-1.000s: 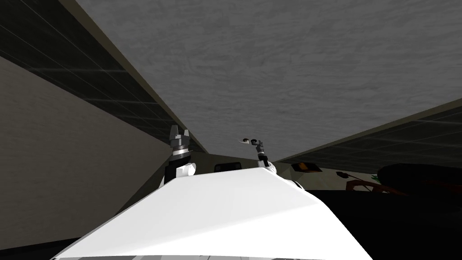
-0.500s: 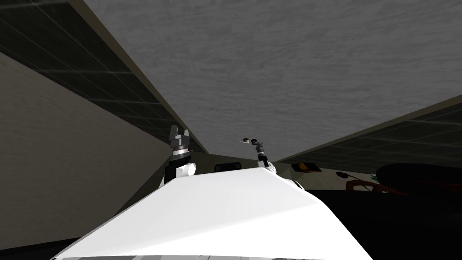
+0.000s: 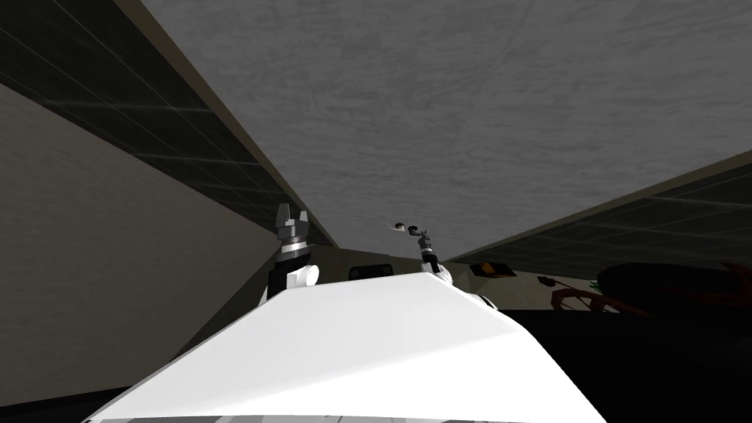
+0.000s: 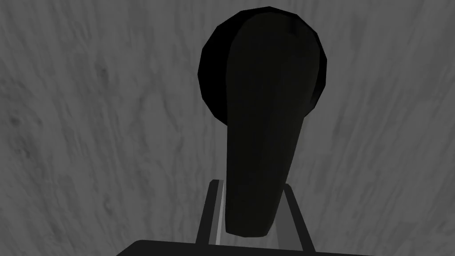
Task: Pull the door open
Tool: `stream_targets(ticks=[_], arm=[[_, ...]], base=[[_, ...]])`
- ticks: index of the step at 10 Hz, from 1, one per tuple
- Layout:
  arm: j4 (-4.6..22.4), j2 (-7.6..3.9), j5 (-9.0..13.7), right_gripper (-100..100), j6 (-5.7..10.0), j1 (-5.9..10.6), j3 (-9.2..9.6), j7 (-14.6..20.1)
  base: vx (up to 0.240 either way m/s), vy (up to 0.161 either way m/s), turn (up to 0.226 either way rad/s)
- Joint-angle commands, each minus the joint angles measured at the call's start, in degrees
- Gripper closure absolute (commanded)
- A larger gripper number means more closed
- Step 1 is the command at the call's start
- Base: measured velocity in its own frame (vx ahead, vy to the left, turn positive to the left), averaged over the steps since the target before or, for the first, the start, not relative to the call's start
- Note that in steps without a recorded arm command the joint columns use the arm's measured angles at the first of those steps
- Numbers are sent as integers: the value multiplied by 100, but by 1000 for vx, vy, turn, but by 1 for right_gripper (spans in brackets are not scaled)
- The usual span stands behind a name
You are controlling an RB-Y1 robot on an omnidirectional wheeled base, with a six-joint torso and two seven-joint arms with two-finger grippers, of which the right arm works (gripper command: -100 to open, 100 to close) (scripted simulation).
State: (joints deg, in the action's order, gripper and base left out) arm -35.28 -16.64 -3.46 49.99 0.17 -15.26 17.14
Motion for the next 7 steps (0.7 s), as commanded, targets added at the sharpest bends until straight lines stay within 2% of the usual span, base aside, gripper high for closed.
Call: stream_targets(ticks=[1,2,3,4,7], arm=[[141,-169,43,100,52,-123,-103,52],[75,-169,43,100,52,-123,-103,52],[118,-169,43,100,52,-123,-103,52],[160,-265,31,100,117,-216,-104,130],[153,-348,-72,100,308,-307,37,327]], base=[[-161,-43,-25],[-114,-8,-14],[-56,4,-26],[-118,30,85],[-158,18,129]])
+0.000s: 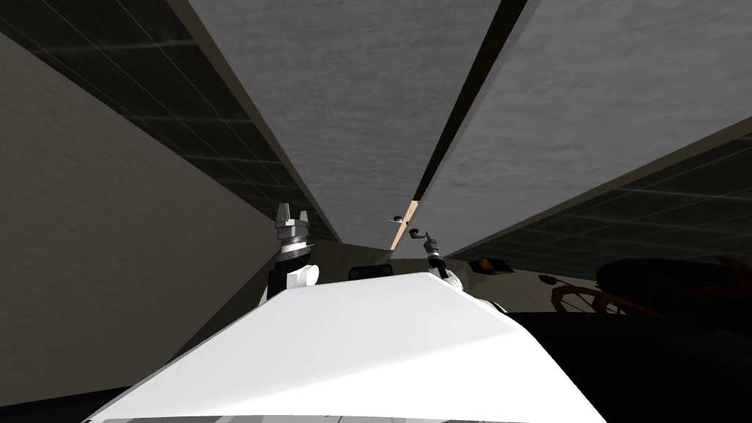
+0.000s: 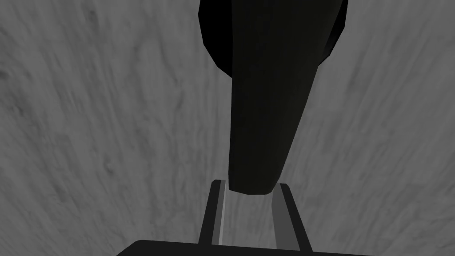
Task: Pull the door open
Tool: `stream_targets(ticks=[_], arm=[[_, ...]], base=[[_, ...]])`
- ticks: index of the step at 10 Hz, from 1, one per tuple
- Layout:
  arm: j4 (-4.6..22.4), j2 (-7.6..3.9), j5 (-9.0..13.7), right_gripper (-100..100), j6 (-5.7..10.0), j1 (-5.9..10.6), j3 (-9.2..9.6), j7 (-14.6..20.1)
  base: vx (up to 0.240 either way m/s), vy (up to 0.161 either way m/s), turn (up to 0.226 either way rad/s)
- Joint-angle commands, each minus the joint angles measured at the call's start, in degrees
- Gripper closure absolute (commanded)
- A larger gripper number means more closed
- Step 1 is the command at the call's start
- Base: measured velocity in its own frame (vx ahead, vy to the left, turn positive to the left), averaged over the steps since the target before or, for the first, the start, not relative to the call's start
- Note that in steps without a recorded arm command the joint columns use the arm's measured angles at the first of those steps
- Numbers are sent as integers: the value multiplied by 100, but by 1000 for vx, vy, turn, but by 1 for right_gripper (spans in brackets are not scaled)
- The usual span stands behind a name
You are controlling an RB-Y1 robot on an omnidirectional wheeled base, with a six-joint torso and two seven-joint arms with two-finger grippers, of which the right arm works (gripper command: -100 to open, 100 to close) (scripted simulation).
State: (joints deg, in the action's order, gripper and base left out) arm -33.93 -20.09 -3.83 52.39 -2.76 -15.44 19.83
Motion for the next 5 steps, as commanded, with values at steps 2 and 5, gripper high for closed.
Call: stream_targets(ticks=[2,5], arm=[[-10,-2,-144,100,224,-23,222,206],[37,17,-226,100,333,-13,354,307]], base=[[-160,-45,167],[-114,-59,126]])
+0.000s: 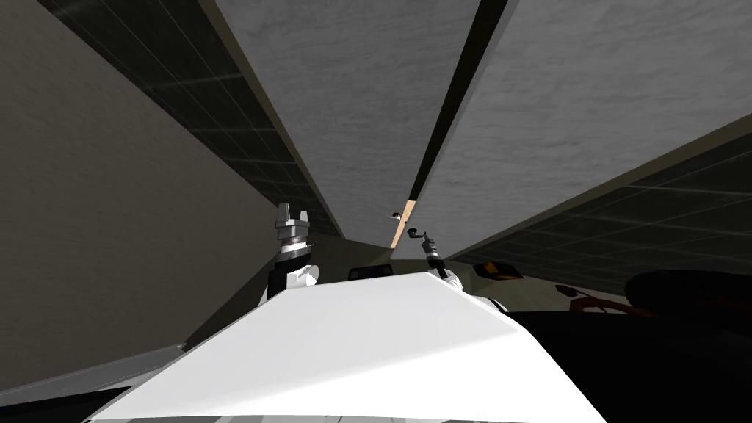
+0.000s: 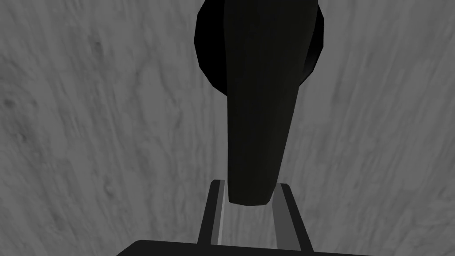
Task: Pull the door open
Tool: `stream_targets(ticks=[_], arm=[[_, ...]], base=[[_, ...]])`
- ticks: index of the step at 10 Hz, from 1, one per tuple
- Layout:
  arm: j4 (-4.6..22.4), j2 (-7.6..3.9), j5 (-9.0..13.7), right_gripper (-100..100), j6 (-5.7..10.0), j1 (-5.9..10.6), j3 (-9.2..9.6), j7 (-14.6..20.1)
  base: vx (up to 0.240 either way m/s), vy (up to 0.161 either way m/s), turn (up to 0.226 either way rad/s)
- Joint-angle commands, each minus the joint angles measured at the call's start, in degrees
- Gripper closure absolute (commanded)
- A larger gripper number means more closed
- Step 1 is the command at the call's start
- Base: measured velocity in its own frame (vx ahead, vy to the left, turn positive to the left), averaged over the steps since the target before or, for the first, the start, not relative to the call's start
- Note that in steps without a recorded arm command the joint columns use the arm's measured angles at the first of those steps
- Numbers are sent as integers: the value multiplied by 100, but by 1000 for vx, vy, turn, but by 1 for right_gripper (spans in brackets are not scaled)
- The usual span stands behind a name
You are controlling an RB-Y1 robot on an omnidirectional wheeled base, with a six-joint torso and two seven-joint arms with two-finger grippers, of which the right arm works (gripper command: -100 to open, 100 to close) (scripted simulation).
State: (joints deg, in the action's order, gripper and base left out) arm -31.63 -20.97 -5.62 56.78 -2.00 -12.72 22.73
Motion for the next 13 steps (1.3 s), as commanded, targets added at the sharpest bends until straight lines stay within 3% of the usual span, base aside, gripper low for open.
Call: stream_targets(ticks=[1,3,5,6,7,10,12,13], arm=[[-266,106,-46,100,-105,-90,82,17],[-286,126,-106,100,-29,-76,178,85],[-286,126,-106,100,-29,-76,178,85],[-299,65,-73,100,-103,-84,112,82],[-258,-1,-145,100,115,-196,165,187],[-241,-73,-243,100,371,-346,243,322],[-241,-73,-243,100,371,-346,243,322],[-227,-130,-320,100,574,-464,304,428]], base=[[-20,-5,-36],[-15,-1,48],[-42,-28,60],[-6,-18,-9],[-132,-50,147],[-157,-34,98],[-84,-2,-11],[-97,-29,99]])
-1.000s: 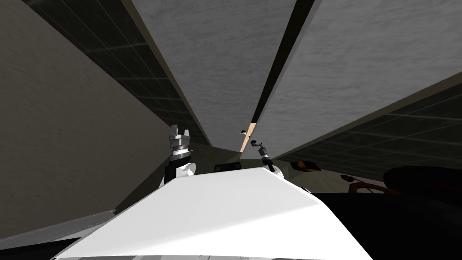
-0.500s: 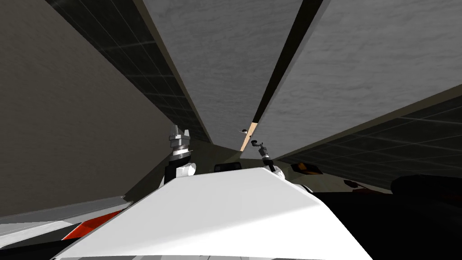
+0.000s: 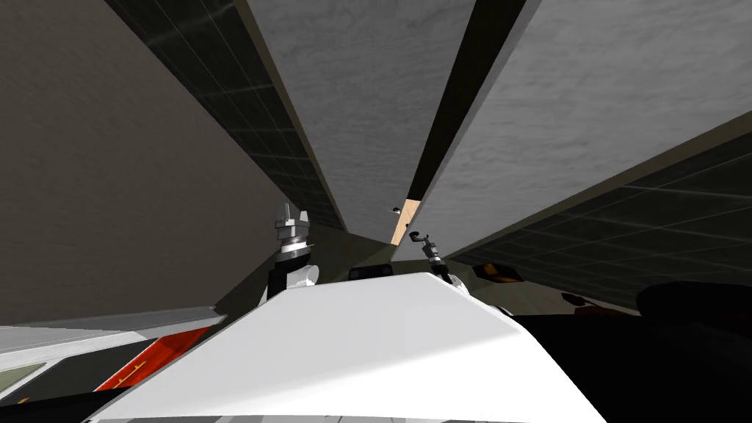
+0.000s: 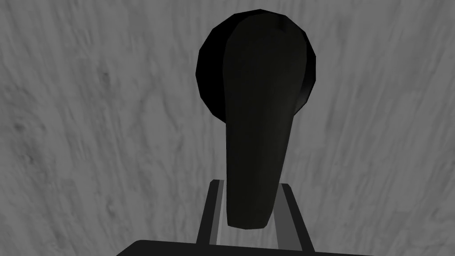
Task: Pull the door open
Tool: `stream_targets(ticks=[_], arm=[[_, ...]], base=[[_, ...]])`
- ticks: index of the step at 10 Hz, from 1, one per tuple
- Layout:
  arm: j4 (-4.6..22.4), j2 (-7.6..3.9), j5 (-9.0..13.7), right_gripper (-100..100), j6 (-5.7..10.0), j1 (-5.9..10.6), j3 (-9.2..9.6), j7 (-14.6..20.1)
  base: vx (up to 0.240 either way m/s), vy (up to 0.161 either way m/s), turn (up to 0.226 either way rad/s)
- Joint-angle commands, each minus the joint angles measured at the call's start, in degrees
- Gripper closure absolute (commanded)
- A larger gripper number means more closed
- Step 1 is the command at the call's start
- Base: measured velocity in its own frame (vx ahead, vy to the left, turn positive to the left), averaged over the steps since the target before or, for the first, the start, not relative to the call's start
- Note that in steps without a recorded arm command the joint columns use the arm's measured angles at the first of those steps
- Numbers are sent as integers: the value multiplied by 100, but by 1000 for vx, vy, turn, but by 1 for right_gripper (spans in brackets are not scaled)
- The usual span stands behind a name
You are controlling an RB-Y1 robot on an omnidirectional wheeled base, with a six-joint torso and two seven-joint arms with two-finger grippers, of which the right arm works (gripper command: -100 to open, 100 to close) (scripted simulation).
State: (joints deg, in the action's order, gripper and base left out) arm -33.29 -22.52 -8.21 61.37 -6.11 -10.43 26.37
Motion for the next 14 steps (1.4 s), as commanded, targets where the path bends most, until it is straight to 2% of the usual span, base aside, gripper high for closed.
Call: stream_targets(ticks=[1,5,6,7,8,11,13,14], arm=[[-57,7,-85,100,177,-90,94,98],[-46,-36,-144,100,332,-181,140,179],[19,-88,-101,100,281,-135,74,154],[85,-118,-147,100,437,-193,79,197],[95,-123,-160,100,473,-207,82,208],[167,-158,-251,100,725,-308,106,284],[167,-158,-251,100,725,-308,106,284],[190,-170,-282,100,809,-342,114,309]], base=[[-152,-63,131],[-74,-20,44],[-27,-13,-11],[-150,-45,200],[-185,-47,174],[-197,-52,147],[-104,-34,16],[-72,-26,101]])
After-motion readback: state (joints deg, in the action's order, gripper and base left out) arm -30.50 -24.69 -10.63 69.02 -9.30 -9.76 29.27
